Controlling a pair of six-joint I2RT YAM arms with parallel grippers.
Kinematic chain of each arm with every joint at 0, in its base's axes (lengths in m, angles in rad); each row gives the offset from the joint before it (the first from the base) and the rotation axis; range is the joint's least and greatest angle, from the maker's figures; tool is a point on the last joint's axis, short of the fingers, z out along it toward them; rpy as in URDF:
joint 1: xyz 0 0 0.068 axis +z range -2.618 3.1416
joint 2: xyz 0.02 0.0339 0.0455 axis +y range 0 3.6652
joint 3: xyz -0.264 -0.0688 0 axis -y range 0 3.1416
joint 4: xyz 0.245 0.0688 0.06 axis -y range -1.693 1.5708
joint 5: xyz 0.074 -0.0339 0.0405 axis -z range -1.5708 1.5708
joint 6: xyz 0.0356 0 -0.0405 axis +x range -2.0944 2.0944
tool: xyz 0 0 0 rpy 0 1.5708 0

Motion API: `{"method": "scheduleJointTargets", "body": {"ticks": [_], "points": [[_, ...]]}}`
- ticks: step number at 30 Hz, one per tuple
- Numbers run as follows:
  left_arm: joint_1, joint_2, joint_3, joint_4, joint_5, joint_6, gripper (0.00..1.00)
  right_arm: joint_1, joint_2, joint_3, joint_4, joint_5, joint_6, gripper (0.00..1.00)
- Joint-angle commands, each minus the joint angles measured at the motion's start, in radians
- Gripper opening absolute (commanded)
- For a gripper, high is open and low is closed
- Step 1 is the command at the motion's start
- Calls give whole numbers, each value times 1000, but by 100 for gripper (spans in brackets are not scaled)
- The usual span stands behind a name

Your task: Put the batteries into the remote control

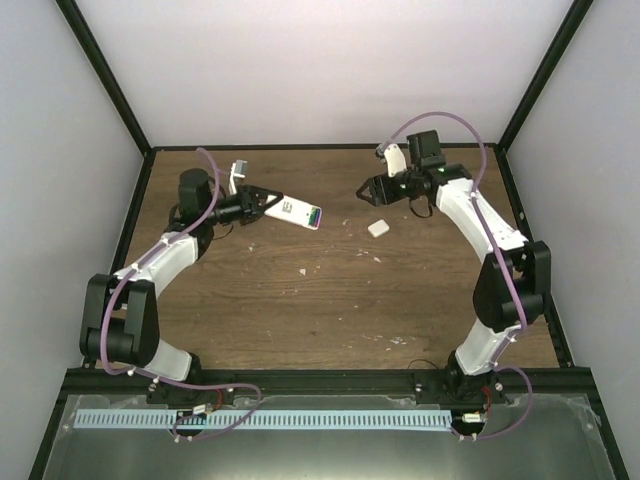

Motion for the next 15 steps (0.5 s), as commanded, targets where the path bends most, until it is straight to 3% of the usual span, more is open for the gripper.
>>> {"method": "scheduleJointTargets", "body": {"ticks": [1, 7, 15], "points": [[8, 2, 53, -120, -13, 93, 0, -4, 76, -33, -34, 235, -104, 70], [8, 26, 98, -194, -26, 140, 0, -4, 154, -50, -10, 291, -150, 78], [8, 82, 146, -219, -29, 157, 0, -3, 221, -62, 17, 322, -204, 79]]}}
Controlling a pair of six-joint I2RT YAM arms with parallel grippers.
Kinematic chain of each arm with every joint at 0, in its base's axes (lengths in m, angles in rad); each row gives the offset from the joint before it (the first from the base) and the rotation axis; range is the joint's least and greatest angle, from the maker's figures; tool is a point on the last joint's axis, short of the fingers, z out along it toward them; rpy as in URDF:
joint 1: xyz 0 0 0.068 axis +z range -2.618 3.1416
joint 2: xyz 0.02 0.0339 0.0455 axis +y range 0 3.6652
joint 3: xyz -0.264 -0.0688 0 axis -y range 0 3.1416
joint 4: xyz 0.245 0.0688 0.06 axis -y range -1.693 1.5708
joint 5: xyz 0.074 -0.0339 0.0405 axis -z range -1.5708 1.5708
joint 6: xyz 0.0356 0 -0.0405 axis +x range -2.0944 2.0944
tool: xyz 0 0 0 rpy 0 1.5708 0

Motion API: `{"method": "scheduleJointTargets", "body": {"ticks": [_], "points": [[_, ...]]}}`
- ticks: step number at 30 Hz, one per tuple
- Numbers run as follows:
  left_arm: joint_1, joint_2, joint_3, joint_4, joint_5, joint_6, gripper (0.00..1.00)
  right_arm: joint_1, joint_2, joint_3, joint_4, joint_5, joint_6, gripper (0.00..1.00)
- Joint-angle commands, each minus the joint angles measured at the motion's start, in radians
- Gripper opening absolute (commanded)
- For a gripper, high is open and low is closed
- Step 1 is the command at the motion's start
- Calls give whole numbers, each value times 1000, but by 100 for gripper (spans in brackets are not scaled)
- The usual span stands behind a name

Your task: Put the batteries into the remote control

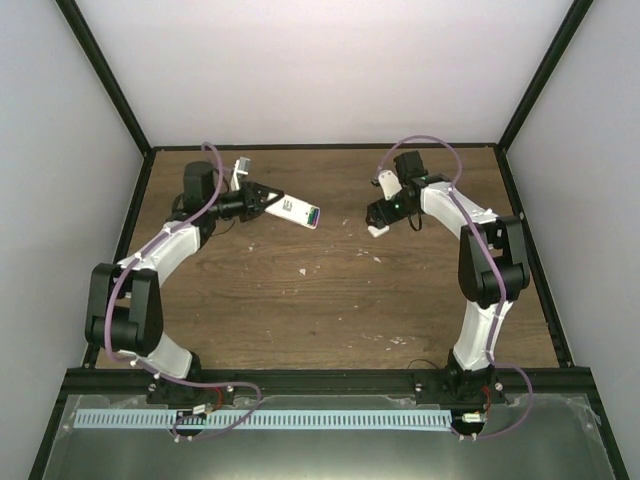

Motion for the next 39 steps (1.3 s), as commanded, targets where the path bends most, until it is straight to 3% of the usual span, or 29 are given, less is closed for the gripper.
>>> {"method": "scheduleJointTargets", "body": {"ticks": [1, 23, 39], "points": [[5, 29, 49, -28, -2, 35, 0, -2, 30, -2, 26, 37, -48, 79], [9, 126, 105, -35, 10, 57, 0, -3, 154, -11, 34, 29, -59, 75], [21, 108, 8, 25, 41, 72, 0, -2, 122, -35, 35, 48, -77, 40]]}}
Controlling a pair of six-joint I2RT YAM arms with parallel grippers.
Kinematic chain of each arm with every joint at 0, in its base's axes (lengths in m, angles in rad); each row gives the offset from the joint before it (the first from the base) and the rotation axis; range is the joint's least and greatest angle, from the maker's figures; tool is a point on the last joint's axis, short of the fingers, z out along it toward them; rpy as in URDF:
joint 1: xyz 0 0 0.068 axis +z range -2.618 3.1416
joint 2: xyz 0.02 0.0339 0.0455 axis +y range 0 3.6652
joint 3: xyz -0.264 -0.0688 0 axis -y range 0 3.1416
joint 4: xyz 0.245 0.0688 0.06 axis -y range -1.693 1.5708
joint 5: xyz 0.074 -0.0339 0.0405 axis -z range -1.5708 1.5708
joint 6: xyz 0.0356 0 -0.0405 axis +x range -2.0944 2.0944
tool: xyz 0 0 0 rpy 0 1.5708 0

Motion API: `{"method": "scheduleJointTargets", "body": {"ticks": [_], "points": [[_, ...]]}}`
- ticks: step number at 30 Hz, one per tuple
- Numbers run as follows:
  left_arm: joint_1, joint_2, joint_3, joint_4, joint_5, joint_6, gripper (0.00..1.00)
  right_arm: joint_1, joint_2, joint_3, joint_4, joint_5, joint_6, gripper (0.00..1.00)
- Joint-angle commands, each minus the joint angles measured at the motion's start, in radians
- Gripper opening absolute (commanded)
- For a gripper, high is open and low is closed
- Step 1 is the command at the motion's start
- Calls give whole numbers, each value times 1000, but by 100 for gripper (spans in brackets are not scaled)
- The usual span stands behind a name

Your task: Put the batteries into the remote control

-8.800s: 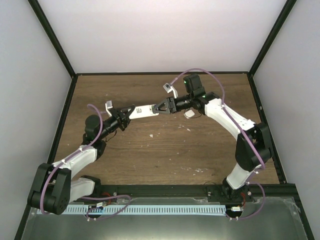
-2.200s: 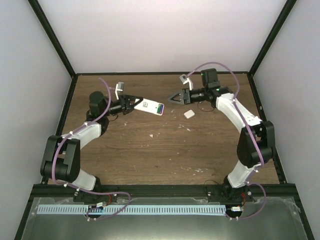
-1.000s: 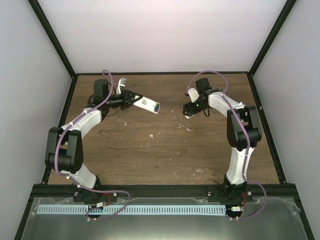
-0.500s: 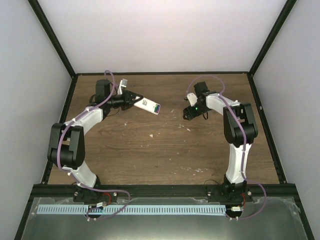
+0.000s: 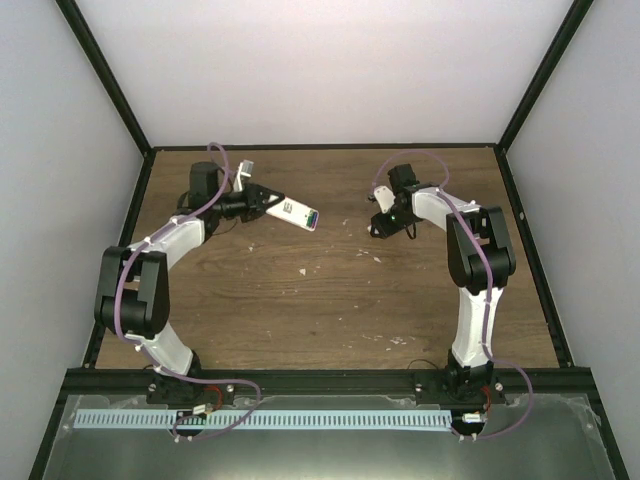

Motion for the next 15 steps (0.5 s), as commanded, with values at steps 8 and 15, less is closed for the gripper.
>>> {"method": "scheduleJointTargets", "body": {"ticks": [8, 15], "points": [[42, -13, -256, 366, 109, -101, 0, 37, -112, -55, 21, -3, -23, 36], [42, 10, -379, 440, 138, -61, 0, 154, -205, -116, 46, -74, -28, 34]]}}
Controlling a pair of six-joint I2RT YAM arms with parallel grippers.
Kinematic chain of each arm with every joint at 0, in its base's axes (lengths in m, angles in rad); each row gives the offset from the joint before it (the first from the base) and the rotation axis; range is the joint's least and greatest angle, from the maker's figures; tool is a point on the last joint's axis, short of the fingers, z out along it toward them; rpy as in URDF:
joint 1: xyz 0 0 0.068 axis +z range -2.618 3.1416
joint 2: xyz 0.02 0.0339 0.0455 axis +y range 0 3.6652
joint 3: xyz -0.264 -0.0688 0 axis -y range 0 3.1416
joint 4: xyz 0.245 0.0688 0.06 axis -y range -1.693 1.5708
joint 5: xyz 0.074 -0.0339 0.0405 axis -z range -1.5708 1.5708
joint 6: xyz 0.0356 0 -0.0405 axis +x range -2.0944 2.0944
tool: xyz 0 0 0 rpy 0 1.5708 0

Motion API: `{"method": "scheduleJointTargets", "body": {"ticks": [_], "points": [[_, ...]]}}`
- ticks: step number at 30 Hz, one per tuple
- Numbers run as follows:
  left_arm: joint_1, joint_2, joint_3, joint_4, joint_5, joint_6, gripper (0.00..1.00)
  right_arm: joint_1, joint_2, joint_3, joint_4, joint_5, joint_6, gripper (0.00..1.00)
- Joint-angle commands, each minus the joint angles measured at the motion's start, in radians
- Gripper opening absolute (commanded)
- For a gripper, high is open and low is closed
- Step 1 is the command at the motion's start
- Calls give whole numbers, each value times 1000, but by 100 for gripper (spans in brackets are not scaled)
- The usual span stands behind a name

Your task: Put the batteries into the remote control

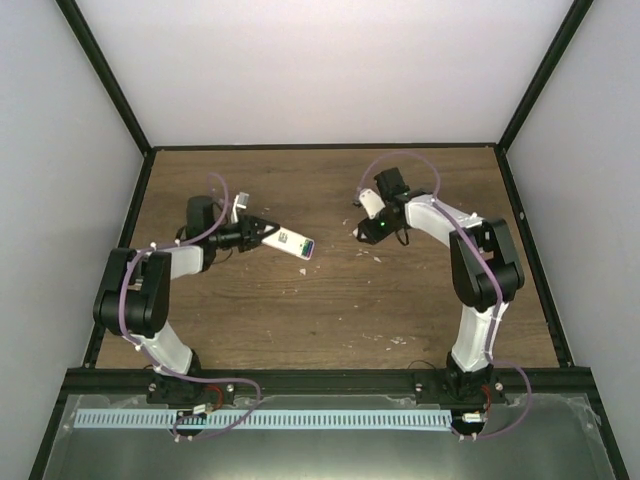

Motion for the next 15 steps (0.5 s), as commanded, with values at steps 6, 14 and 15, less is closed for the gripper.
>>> {"method": "scheduleJointTargets", "body": {"ticks": [6, 14, 15], "points": [[14, 66, -153, 266, 56, -11, 0, 118, -150, -90, 53, -159, -36, 34], [15, 202, -112, 289, 145, 18, 0, 168, -181, -110, 48, -222, -86, 34], [15, 210, -104, 274, 153, 27, 0, 176, -180, -112, 50, -222, -92, 34]]}}
